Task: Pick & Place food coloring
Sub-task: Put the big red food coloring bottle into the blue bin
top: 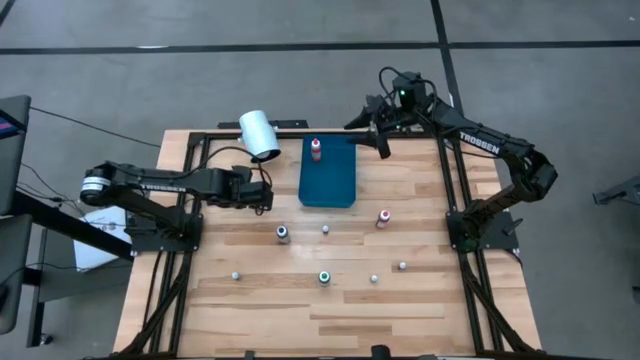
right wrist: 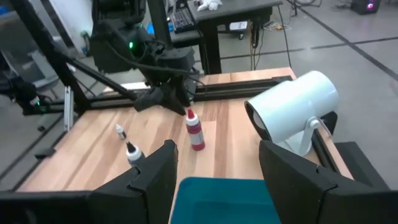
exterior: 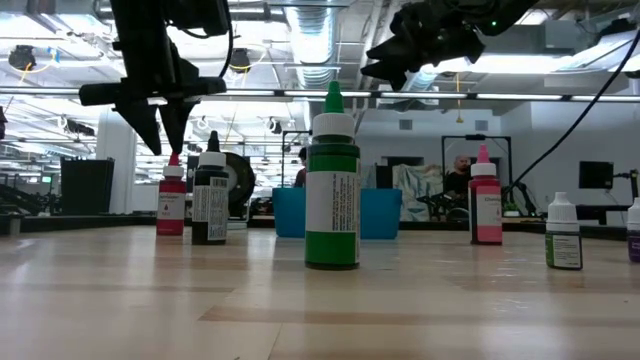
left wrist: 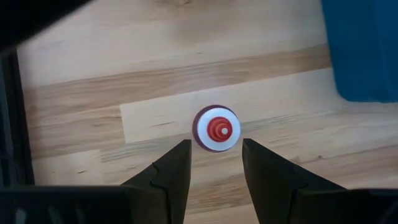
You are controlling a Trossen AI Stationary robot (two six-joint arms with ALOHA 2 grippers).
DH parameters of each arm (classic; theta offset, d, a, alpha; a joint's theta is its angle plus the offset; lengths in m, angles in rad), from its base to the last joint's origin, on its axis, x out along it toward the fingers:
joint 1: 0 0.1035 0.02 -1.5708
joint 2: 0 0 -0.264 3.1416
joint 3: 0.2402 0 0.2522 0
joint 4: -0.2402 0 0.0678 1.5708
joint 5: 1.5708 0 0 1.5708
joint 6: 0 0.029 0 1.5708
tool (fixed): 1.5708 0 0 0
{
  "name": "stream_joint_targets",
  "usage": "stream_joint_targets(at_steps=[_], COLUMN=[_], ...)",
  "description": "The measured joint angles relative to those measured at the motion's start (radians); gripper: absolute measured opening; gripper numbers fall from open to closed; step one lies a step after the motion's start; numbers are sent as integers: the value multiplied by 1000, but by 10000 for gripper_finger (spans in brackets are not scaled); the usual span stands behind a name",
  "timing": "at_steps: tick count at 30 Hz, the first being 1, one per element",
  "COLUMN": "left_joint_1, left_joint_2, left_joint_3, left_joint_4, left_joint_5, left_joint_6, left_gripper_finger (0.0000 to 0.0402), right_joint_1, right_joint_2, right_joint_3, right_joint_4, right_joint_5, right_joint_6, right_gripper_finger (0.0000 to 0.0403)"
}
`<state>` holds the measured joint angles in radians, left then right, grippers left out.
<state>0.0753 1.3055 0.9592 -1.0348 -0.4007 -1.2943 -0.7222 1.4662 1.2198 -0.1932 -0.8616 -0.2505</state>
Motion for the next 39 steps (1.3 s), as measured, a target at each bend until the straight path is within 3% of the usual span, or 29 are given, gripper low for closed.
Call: stream_joint_targets(at_steps=[24, 27, 33, 39], left_joint_1=[19, 18, 18, 18], left_joint_2=[6, 6, 6, 6], left_joint_3=[0, 0, 0, 0], left_joint_4=[55, 56, 57, 57], left_joint_5=[-50, -50, -51, -51], left_joint_6=[38, 37, 27, 26], left_gripper_finger=[135, 135, 135, 135], right_joint_1=[-34, -92, -186, -168], right_joint_2=[29, 25, 18, 18], right_joint_3=[-1, -1, 0, 0], right_joint_4=[-17, -13, -105, -219], right_joint_5=[-1, -44, -247, -248], right_joint_6=[-97, -55, -35, -72], right_gripper_finger=[214, 214, 214, 214])
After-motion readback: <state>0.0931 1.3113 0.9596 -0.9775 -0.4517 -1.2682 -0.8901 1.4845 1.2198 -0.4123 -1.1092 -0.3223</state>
